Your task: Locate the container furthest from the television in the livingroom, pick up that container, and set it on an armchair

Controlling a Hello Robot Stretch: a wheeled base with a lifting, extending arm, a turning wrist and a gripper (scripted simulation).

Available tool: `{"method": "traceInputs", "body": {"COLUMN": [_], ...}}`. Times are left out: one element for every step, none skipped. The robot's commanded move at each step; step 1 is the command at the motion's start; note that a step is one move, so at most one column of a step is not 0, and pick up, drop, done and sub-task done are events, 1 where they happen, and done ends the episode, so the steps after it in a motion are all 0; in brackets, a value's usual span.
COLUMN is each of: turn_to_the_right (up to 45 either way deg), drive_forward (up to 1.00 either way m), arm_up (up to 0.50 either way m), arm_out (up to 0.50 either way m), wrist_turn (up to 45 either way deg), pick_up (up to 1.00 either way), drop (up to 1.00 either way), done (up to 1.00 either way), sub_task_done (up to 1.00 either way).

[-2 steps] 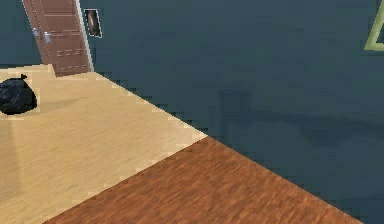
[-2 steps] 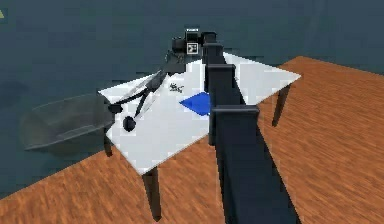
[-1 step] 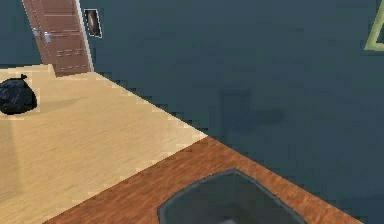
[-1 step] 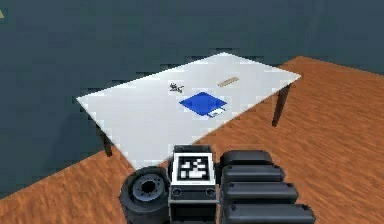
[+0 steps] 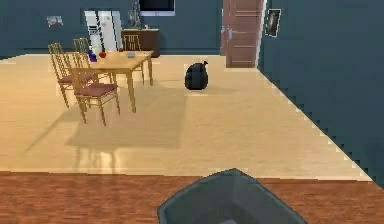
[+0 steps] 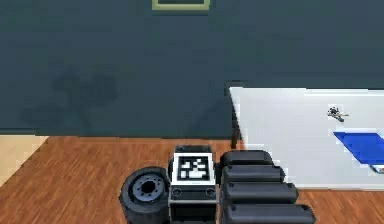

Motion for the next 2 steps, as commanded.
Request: {"method": "traceInputs", "body": {"turn_to_the_right": [-45.0,-45.0], "drive_forward": [0.0,0.0], "arm_up": [0.0,0.0], "arm_out": [0.0,0.0], "wrist_turn": [0.0,0.0], "pick_up": [0.0,0.0], "drop": [0.0,0.0], "done": [0.0,0.0], "sub_task_done": [0.0,0.0]}}
